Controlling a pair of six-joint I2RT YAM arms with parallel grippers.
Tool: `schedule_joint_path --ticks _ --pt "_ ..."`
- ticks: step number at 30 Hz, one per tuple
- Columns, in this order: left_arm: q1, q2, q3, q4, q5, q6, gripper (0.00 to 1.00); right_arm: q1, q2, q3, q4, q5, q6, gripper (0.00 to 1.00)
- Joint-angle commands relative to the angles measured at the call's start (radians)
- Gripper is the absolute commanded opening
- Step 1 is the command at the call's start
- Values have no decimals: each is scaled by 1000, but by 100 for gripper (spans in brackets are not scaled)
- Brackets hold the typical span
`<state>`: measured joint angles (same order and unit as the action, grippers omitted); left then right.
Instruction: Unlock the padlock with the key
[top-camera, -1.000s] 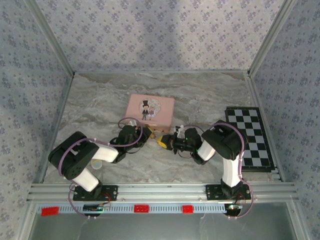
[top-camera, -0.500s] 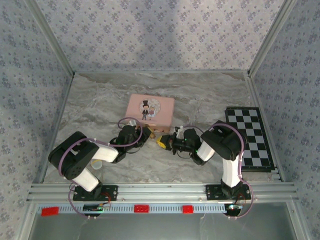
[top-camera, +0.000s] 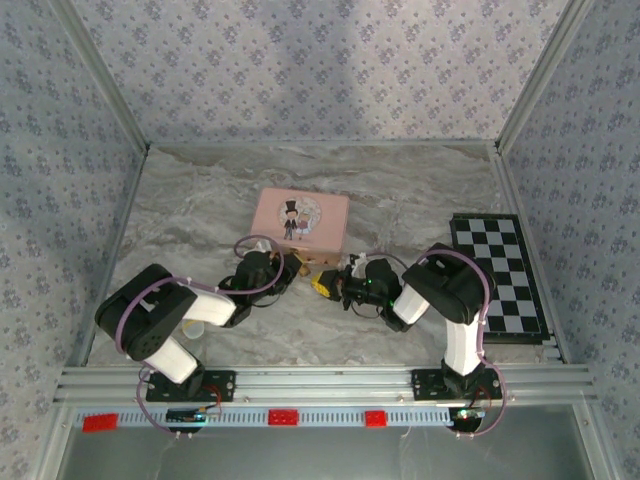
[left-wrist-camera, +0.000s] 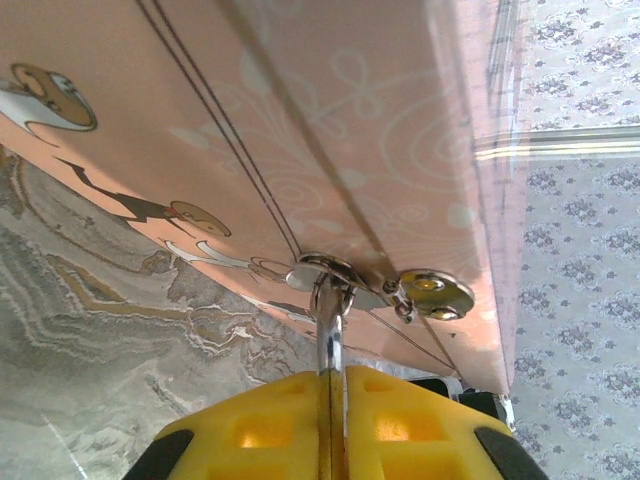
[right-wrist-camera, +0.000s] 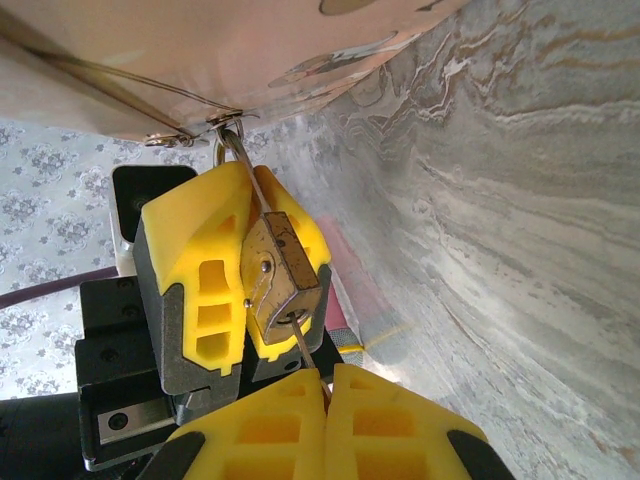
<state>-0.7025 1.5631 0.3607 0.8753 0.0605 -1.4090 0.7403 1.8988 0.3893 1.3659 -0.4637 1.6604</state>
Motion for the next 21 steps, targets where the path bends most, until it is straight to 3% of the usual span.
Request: schedule_joint_path --ticks 1,21 --pt "-33 -56 2 120 75 -5 0 -5 -12 4 25 33 4 0" --pt "-31 -54 14 120 79 -1 0 18 -35 -25 27 30 -37 0"
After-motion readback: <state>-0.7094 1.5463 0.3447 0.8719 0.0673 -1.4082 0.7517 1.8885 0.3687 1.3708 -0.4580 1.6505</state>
